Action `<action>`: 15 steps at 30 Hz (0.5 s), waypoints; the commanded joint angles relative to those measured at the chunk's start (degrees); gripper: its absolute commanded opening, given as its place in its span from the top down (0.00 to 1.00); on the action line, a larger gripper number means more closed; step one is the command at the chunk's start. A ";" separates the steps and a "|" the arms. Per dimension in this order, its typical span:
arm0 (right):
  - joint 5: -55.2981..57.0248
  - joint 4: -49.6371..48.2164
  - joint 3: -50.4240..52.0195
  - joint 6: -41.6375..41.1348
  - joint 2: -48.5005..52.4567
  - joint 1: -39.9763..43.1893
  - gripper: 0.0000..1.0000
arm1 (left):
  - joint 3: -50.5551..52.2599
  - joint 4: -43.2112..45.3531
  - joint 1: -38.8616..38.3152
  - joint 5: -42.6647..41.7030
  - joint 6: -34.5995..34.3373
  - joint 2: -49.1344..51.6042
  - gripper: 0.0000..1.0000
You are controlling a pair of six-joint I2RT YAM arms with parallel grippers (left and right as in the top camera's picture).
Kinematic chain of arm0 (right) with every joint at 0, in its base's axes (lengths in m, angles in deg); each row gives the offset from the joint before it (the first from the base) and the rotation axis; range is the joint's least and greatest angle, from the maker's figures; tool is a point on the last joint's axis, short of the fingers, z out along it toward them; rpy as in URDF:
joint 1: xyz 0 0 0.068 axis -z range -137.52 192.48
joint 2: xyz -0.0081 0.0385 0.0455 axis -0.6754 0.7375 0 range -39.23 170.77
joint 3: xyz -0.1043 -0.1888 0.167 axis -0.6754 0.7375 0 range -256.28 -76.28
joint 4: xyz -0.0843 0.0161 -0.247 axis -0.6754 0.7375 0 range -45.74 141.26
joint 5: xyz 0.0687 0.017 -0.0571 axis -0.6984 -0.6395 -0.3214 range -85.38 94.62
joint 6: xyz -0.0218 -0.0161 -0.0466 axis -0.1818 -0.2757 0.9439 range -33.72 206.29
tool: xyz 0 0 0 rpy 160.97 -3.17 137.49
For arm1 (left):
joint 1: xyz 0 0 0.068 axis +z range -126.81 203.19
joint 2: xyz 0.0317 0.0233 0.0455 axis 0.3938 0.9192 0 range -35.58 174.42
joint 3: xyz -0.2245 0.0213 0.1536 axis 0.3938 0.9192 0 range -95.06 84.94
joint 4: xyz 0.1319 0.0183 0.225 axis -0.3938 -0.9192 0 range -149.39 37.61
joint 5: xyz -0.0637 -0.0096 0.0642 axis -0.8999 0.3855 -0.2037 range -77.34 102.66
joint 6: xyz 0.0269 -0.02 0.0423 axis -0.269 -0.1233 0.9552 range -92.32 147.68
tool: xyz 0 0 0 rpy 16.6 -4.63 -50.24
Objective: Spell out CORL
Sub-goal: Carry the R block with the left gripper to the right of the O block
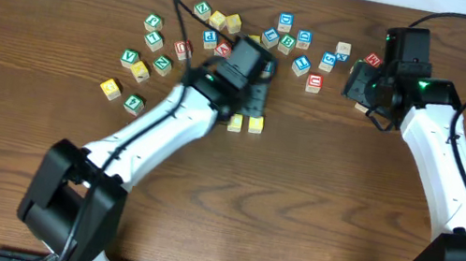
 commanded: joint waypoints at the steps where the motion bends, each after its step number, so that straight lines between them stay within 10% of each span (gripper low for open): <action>1: -0.44 0.22 -1.29 2.05 -0.90 0.85 0.37 | -1.05 2.25 -2.54 0.35 -2.27 2.54 0.68; 15: -0.15 2.12 -1.27 3.82 -0.90 0.83 0.37 | -1.05 6.10 -9.09 0.37 -7.37 8.87 0.68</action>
